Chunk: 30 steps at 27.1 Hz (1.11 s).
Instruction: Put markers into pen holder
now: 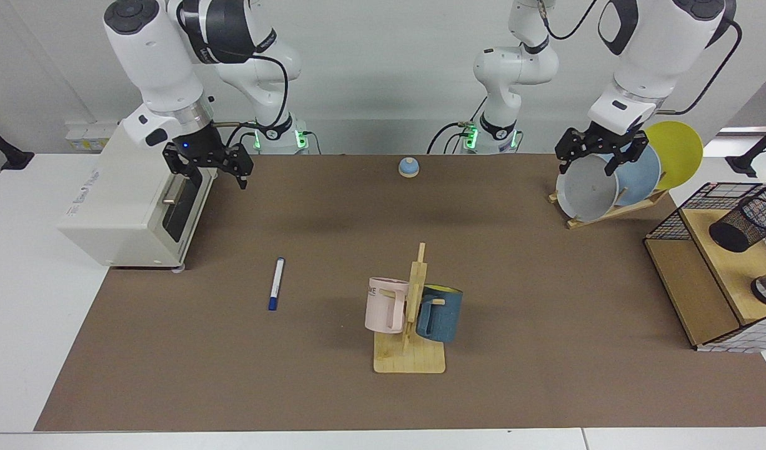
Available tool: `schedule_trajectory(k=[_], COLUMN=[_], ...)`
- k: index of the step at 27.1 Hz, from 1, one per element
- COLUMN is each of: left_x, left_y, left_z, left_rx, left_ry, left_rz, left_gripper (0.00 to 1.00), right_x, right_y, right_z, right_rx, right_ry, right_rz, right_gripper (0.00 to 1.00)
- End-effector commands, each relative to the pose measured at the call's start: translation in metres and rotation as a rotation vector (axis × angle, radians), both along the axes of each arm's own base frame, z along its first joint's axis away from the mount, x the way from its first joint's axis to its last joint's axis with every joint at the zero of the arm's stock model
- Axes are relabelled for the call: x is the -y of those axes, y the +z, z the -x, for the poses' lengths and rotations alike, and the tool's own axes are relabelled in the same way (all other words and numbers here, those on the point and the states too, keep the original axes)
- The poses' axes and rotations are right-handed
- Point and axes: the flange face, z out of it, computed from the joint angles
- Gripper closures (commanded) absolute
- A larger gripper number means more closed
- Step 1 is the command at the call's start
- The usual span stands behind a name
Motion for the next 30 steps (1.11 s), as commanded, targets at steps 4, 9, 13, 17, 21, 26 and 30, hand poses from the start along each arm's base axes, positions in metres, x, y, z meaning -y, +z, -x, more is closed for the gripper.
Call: schedule_trajectory(k=[4,9,13,17,21,26,30], left_x=[0.002,0.003,0.005,0.007,0.008,0.007,0.005], left_y=[0.0,-0.001,-0.005,-0.008,-0.01,-0.013,-0.014], left_z=[0.0,0.001,0.004,0.005,0.006,0.007,0.009], left_rx=[0.042,0.039,0.029,0.022,0.018,0.009,0.006], left_ry=[-0.023,-0.026,-0.021,-0.028,-0.031,-0.028,-0.027], left_rz=[0.016,0.016,0.033,0.038,0.037,0.037,0.036], left_gripper=[0.0,0.0,0.0,0.0,0.0,0.0,0.0], right_x=[0.0,-0.009,-0.01,-0.025,-0.035,-0.055,-0.058], right_y=[-0.057,-0.088,-0.108,-0.131,-0.155,-0.185,-0.207], right_z=[-0.008,-0.027,-0.041,-0.056,-0.07,-0.087,-0.094], right_rx=[0.008,0.017,0.052,0.09,0.117,0.133,0.138], right_ry=[0.009,0.017,0.0,-0.002,-0.002,-0.027,-0.02], right_rz=[-0.004,-0.003,-0.004,-0.007,-0.008,-0.013,-0.004], right_gripper=[0.0,0.0,0.0,0.0,0.0,0.0,0.0])
